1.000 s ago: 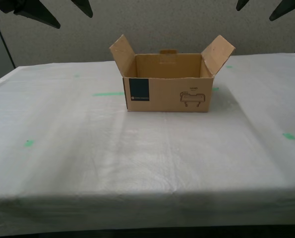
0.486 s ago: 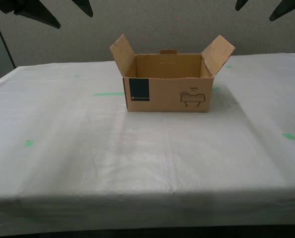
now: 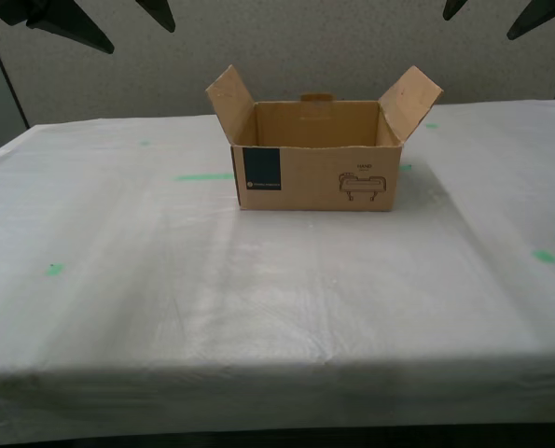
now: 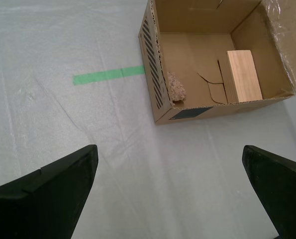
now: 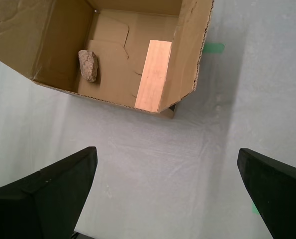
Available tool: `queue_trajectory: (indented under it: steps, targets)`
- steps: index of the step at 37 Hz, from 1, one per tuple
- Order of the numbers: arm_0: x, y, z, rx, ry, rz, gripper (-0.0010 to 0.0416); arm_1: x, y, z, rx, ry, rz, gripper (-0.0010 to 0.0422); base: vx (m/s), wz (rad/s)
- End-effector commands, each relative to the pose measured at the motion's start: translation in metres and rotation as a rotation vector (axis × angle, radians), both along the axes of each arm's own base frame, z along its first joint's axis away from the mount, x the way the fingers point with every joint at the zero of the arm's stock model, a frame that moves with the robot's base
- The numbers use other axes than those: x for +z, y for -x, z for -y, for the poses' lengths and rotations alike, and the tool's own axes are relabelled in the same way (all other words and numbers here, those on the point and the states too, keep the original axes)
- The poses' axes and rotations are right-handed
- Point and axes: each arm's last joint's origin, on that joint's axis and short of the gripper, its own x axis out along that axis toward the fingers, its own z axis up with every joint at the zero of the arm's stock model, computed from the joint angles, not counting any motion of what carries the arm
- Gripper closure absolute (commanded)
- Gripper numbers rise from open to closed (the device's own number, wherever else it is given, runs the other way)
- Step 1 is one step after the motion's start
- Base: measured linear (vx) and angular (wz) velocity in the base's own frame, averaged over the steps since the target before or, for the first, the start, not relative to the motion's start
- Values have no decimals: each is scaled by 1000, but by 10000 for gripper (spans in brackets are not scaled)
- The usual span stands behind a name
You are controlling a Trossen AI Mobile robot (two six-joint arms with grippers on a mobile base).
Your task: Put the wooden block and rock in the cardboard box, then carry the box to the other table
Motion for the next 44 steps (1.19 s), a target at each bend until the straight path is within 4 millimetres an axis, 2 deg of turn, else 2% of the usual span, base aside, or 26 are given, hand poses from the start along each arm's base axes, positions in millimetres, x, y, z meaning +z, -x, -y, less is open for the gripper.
queue_trajectory:
  steps: [1, 44]
  targets:
    - [0, 0, 0, -2, 1, 2, 12, 0, 0, 0, 2, 2, 1, 14, 0, 0]
    - [0, 0, 0, -2, 1, 2, 12, 0, 0, 0, 2, 2, 1, 14, 0, 0]
